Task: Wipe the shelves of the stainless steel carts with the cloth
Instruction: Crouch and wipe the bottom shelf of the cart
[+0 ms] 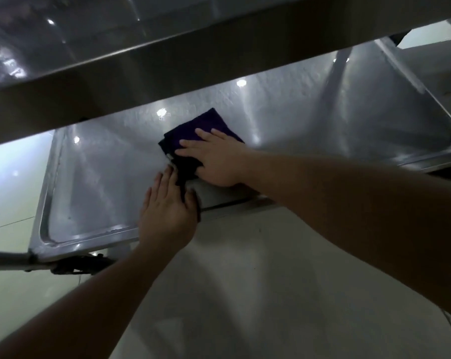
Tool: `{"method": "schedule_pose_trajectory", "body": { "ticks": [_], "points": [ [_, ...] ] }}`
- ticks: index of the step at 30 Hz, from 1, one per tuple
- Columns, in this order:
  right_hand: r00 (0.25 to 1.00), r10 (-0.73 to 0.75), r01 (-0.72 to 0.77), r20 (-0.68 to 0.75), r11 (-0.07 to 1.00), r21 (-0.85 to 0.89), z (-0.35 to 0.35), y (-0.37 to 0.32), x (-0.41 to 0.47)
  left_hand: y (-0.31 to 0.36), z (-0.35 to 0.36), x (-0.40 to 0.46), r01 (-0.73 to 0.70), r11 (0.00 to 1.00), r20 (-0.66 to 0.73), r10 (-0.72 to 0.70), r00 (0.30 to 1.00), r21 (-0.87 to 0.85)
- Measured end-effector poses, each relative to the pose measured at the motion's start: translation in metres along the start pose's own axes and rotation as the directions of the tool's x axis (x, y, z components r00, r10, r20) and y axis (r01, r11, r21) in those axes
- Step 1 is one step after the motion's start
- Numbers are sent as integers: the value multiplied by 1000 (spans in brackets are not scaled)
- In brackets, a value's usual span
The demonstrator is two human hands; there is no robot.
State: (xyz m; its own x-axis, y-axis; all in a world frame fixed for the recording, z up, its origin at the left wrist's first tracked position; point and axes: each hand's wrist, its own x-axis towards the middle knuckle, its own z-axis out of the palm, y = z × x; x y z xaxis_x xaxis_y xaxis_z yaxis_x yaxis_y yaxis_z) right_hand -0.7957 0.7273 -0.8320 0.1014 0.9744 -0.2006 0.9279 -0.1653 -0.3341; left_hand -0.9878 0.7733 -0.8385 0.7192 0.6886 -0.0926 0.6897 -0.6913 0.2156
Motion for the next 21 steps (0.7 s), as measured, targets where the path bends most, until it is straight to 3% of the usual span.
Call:
{"method": "schedule_pose_trajectory", "body": {
  "ticks": [3, 6, 8, 10, 12, 14, 15, 17, 19, 21],
  "points": [
    [987, 148, -146, -61, 989, 36, -18, 33, 2, -2, 1, 1, 25, 1000, -5, -25, 1000, -3],
    [893, 433, -422, -123, 900, 107, -42, 100, -20, -3, 2, -1, 21, 1000, -3, -21, 1000, -12],
    [767, 619, -603, -170, 785, 140, -54, 150, -48, -4, 4, -1, 18, 1000, -3, -18, 1000, -1],
    [590, 784, -746, -193, 621, 240, -59, 193, -81, -5, 6, 0, 22, 1000, -7, -22, 1000, 4],
    [421, 888, -819, -184, 459, 344, -59, 217, -105, -5, 8, 0, 14, 1000, -13, -14, 1000, 4],
    [337, 924, -840, -179, 381, 386, -57, 221, -108, -6, 9, 1, 5, 1000, -16, -5, 1000, 3],
    [333, 926, -838, -176, 377, 395, -56, 216, -103, -6, 9, 1, 2, 1000, -16, -2, 1000, 3],
    [398, 898, -809, -187, 440, 389, -54, 195, -81, -8, 9, 2, -1, 1000, -11, 1, 1000, 8],
    [559, 800, -731, -219, 600, 325, -49, 160, -49, -8, 8, 2, -9, 1000, -1, 9, 1000, 10],
    [775, 599, -560, -201, 799, 220, -43, 116, -9, -6, 7, 1, -8, 1000, 4, 8, 1000, -1]
  ]
}}
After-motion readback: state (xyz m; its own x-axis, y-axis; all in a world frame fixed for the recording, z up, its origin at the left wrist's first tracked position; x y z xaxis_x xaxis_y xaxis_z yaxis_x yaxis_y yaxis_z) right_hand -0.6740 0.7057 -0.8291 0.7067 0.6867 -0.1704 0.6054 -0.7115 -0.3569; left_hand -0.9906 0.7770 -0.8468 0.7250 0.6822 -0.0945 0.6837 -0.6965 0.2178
